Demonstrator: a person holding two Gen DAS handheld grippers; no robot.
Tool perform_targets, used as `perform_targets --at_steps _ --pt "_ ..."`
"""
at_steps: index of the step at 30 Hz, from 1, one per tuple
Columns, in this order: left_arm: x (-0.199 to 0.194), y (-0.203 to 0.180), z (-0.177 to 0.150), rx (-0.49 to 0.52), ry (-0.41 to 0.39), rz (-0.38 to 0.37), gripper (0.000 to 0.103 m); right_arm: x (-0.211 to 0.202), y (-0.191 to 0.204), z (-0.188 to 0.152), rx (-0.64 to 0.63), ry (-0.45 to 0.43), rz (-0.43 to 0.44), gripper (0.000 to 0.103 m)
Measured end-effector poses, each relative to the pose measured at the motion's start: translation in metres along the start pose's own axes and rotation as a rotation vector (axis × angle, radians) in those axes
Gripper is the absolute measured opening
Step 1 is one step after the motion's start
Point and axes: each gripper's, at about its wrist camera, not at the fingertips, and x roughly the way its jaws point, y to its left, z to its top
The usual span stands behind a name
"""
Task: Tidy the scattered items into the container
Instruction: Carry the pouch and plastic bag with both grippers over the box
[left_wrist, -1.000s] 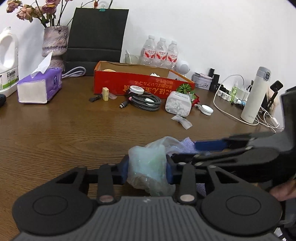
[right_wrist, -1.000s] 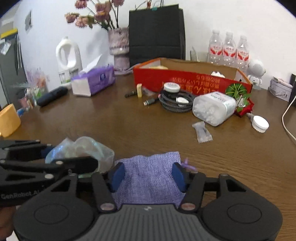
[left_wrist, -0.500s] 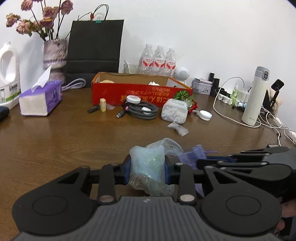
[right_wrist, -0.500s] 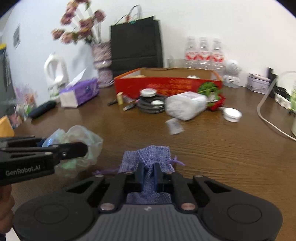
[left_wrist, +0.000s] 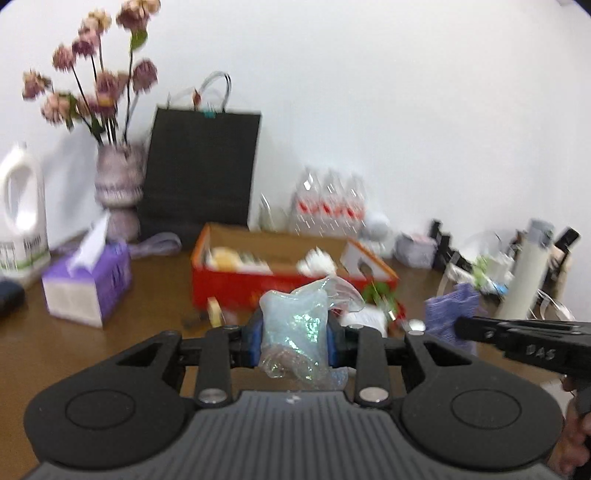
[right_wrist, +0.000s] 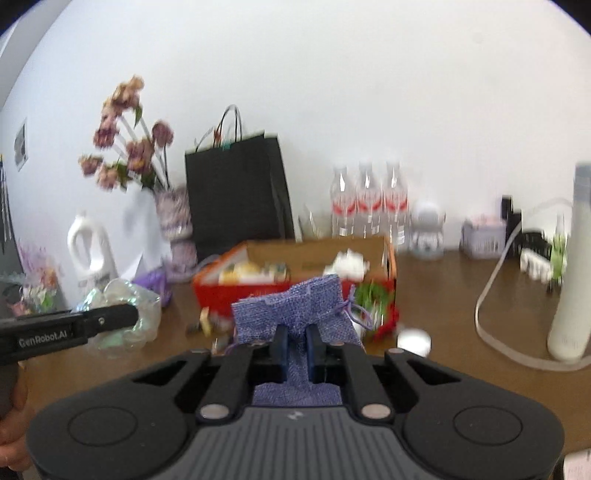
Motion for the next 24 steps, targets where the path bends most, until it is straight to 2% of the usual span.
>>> perform_targets --at_steps 4,11,17,21,24 --pt "0.017 0.01 0.021 -0.033 -0.06 0.019 0.032 0.023 0.007 0.024 -0.002 -0.028 0.009 0.008" --pt "0.079 0.026 0.05 -0.009 -0.054 0.008 0.032 0.075 0.009 0.053 0.0 -0.024 0.032 0.008" --pt "0.144 0.033 0.071 0.028 -0.015 -0.007 0.032 0.136 -0.012 0.077 0.013 0.0 -0.012 0.008" --pt "0.19 0.031 0.069 0.051 0.012 0.023 0.032 0.177 -0.033 0.082 0.011 0.053 -0.045 0.008" --pt "0.227 0.028 0.069 0.031 0.06 0.033 0.032 0.206 -0.05 0.089 0.035 0.095 -0.032 0.008"
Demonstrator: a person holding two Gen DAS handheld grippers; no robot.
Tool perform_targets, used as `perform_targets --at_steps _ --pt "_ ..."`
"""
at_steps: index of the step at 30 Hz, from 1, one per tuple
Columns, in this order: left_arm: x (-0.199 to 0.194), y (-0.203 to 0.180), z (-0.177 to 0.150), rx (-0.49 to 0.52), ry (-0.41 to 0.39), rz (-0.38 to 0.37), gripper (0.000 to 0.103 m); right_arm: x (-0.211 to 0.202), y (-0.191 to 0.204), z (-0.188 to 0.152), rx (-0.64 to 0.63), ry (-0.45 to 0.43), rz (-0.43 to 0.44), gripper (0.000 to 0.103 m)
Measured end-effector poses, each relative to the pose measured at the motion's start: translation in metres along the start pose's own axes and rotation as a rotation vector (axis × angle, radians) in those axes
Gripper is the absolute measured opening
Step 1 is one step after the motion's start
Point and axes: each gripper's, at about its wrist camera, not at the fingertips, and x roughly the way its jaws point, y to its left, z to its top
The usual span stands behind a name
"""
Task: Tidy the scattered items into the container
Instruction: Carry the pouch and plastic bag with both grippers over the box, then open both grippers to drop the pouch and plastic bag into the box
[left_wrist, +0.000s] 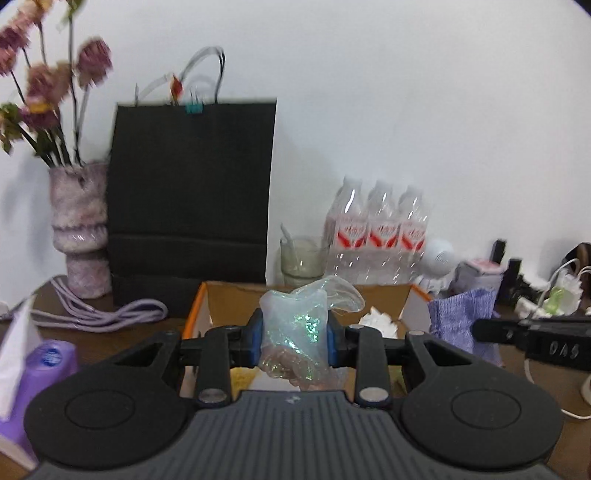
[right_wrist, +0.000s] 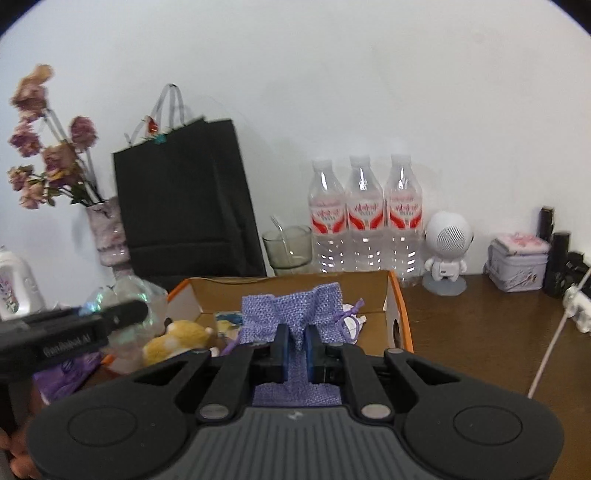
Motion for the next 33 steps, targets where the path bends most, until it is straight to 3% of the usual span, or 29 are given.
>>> perform_targets --at_steps 3,9,13,15,17,19,21,24,26,28,31,33 --pt "0.037 -0.006 0.007 -0.043 0.081 -0.016 0.032 0.033 -0.014 0.012 0.035 0.049 0.02 0.008" --pt "0.089 -0.025 0.015 0.0 0.19 -0.026 0.033 0.096 -0.041 0.028 0.17 0.144 0.06 0.008" --pt "0.111 -0.016 0.01 0.017 0.249 0.034 0.037 0.144 -0.039 0.025 0.241 0.325 0.125 0.004" --pt "0.119 -0.011 0.005 0.035 0.284 0.033 0.041 0.163 -0.027 0.02 0.222 0.385 0.092 0.005" --pt "0.125 -0.008 0.001 0.044 0.31 0.029 0.053 0.178 -0.02 0.016 0.257 0.402 0.03 0.005" --pt "0.13 -0.007 0.001 0.034 0.333 0.015 0.072 0.193 -0.013 0.012 0.286 0.421 0.01 0.013" --pt "0.133 -0.006 0.005 0.019 0.345 -0.021 0.076 0.199 -0.01 0.009 0.306 0.457 -0.009 0.028" --pt "0.13 -0.001 0.017 -0.004 0.347 -0.035 0.081 0.181 -0.017 0.015 0.343 0.42 0.004 0.054" --pt "0.121 0.005 0.025 -0.028 0.333 -0.037 0.083 0.165 -0.022 0.024 0.315 0.394 0.002 0.055" --pt "0.111 0.01 0.031 -0.036 0.31 -0.029 0.092 0.154 -0.024 0.032 0.213 0.417 -0.023 0.055" --pt "0.105 0.015 0.029 -0.008 0.309 0.013 0.093 0.151 -0.023 0.034 0.078 0.535 0.005 0.054" --pt "0.107 0.02 0.021 -0.019 0.351 0.007 0.093 0.154 -0.021 0.029 0.008 0.624 0.007 0.05"
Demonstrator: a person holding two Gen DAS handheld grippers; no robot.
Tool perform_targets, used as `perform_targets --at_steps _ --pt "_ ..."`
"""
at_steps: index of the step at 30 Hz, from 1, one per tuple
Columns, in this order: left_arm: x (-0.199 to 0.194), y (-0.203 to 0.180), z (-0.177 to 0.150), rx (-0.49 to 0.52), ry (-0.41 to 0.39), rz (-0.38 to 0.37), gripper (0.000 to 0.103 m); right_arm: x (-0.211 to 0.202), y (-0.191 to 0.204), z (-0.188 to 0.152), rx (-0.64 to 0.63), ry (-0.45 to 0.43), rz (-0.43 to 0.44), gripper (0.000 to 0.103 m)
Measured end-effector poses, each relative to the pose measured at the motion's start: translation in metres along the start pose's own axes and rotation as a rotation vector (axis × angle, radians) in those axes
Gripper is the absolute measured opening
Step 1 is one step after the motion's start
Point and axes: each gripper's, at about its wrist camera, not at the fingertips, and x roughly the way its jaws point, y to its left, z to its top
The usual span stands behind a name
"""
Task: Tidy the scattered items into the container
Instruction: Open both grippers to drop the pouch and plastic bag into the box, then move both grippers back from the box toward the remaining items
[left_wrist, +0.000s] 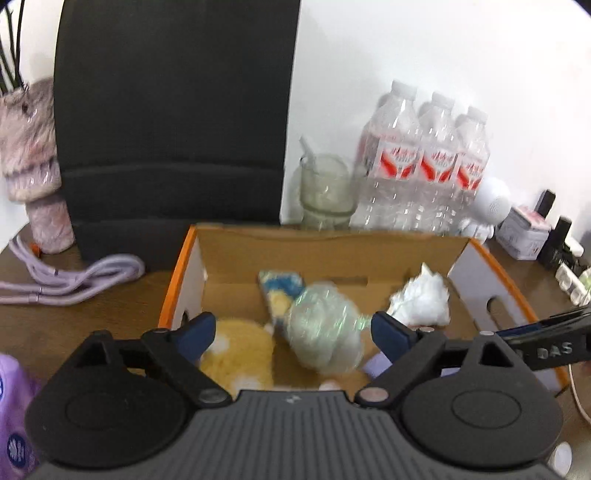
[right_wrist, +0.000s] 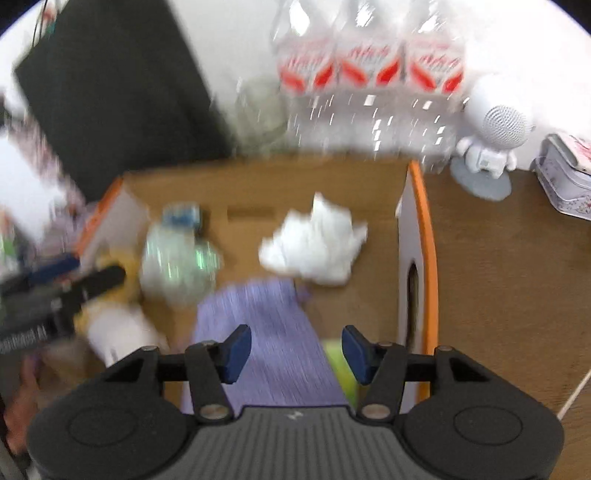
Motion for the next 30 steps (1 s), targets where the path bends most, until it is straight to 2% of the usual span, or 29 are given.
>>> perform_targets --at_steps 1,4,6,8,11,13,14,16,19,23,26,28,30 --pt "0.003 0.001 -0.003 -0.004 0.02 -0.003 0.089 0.004 0.003 0.0 -0.032 0.023 -0.021 0.039" --pt "0.003 -0.003 -0.014 0.036 0.016 0.014 0.088 0.013 0.014 -0.001 -0.123 0.046 -0.143 0.022" --pt "0.001 -0.009 -0.019 0.079 0.007 0.036 0.086 0.014 0.02 0.001 -0.133 0.047 -0.133 0.009" --pt "-0.003 -0.008 -0.02 0.088 -0.003 0.031 0.083 0.005 0.028 0.001 -0.144 0.01 -0.117 0.009" --pt "-0.006 -0.002 -0.02 0.059 -0.003 0.009 0.083 0.014 0.038 0.002 -0.166 0.113 -0.045 0.009" --pt "-0.008 -0.001 -0.019 0.038 -0.013 -0.006 0.081 0.03 0.043 -0.002 -0.155 0.181 -0.001 0.013" --pt "-0.01 -0.001 -0.019 0.029 -0.017 -0.021 0.081 0.036 0.043 -0.003 -0.138 0.188 0.021 0.013" --pt "-0.014 -0.004 -0.018 0.031 -0.025 -0.05 0.08 0.036 0.043 -0.001 -0.054 0.146 0.07 0.017" --pt "-0.024 -0.01 -0.017 0.054 -0.041 -0.04 0.08 0.029 0.039 0.003 0.065 0.08 0.17 0.016" --pt "-0.042 -0.007 -0.01 0.035 -0.052 -0.026 0.081 -0.008 0.032 0.007 0.099 -0.023 0.129 0.019" --pt "-0.05 -0.004 -0.006 0.001 -0.011 0.012 0.089 -0.04 0.023 0.005 0.097 -0.06 0.066 0.042" --pt "-0.059 -0.003 -0.007 -0.036 0.01 0.038 0.097 -0.061 0.024 -0.003 0.064 -0.089 -0.017 0.064" --pt "-0.078 -0.004 -0.013 -0.06 -0.037 0.049 0.098 -0.083 0.027 -0.022 0.011 -0.159 -0.072 0.072"
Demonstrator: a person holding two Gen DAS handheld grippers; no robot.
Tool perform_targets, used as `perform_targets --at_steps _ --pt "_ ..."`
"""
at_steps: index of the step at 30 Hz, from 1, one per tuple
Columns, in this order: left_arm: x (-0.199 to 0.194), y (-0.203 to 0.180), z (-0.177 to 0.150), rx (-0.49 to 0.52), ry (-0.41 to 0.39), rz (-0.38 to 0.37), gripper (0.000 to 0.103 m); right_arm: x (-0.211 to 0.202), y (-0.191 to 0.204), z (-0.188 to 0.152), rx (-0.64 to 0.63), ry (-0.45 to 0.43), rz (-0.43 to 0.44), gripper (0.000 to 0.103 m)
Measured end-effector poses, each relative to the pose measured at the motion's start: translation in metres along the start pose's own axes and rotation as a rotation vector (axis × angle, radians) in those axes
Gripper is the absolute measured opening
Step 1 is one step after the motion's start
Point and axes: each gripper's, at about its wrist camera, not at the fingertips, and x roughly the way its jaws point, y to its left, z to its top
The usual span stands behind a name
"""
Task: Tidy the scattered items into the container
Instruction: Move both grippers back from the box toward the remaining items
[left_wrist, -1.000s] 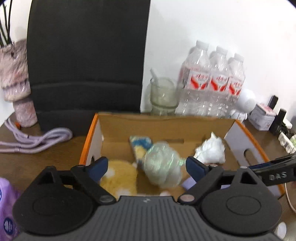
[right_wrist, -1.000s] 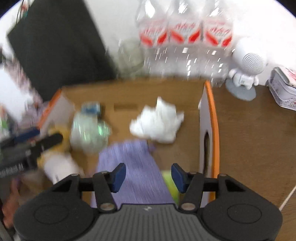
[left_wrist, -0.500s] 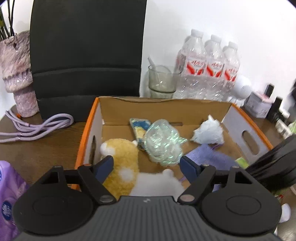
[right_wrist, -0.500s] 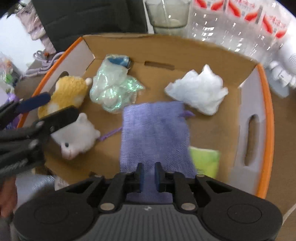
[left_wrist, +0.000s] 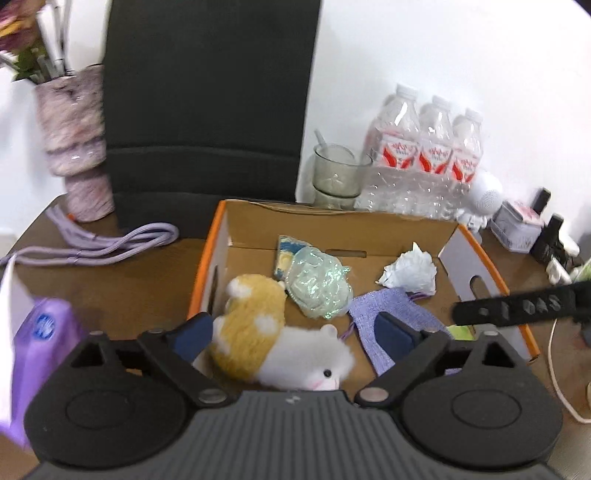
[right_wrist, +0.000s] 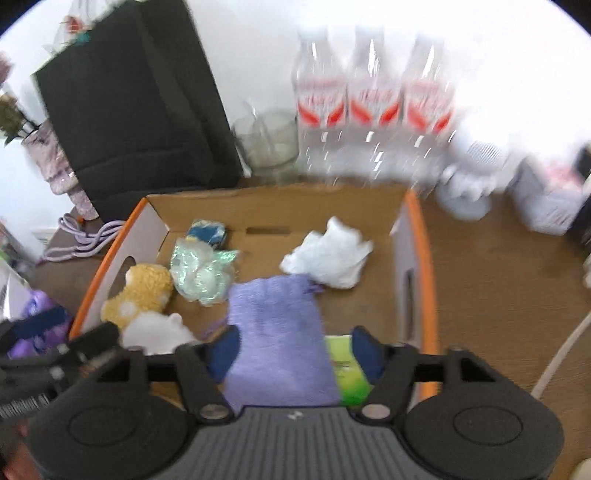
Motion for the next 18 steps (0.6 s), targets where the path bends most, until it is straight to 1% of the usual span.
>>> perform_targets --at_steps 1,2,4,5,6,7,8,12,14,16,18 --pt "-0.013 -0.001 -0.006 -0.003 -0.059 0.007 0.101 -0.011 0.002 -0.009 -0.029 -0.064 -0.014 0.079" --pt "-0.03 -0.003 -0.015 0.003 -0.158 0.019 0.102 -0.027 0.006 -0.02 -0.062 -0.154 -0.023 0.082" --pt "-0.062 -0.007 -0.039 0.023 -0.383 0.032 0.103 -0.055 0.013 -0.05 -0.106 -0.387 -0.041 0.092" --pt "-0.074 -0.009 -0.051 0.031 -0.467 0.028 0.103 -0.064 0.016 -0.066 -0.112 -0.489 -0.054 0.092" --pt "-0.083 -0.011 -0.059 0.042 -0.498 0.03 0.103 -0.07 0.019 -0.08 -0.12 -0.555 -0.06 0.092" --pt "-0.089 -0.012 -0.063 0.051 -0.489 0.033 0.103 -0.074 0.021 -0.089 -0.125 -0.573 -0.061 0.092" --pt "-0.095 -0.012 -0.067 0.056 -0.475 0.031 0.103 -0.075 0.023 -0.094 -0.123 -0.569 -0.059 0.092" --pt "-0.119 -0.008 -0.083 0.058 -0.499 0.028 0.103 -0.093 0.028 -0.115 -0.082 -0.578 -0.043 0.091" --pt "-0.134 -0.005 -0.098 0.047 -0.486 0.042 0.103 -0.1 0.036 -0.13 -0.068 -0.572 -0.044 0.091" --pt "-0.156 -0.004 -0.128 0.034 -0.475 0.057 0.103 -0.109 0.039 -0.164 -0.032 -0.57 -0.049 0.092" --pt "-0.179 -0.003 -0.169 0.038 -0.487 0.034 0.103 -0.121 0.04 -0.211 -0.019 -0.592 -0.029 0.092"
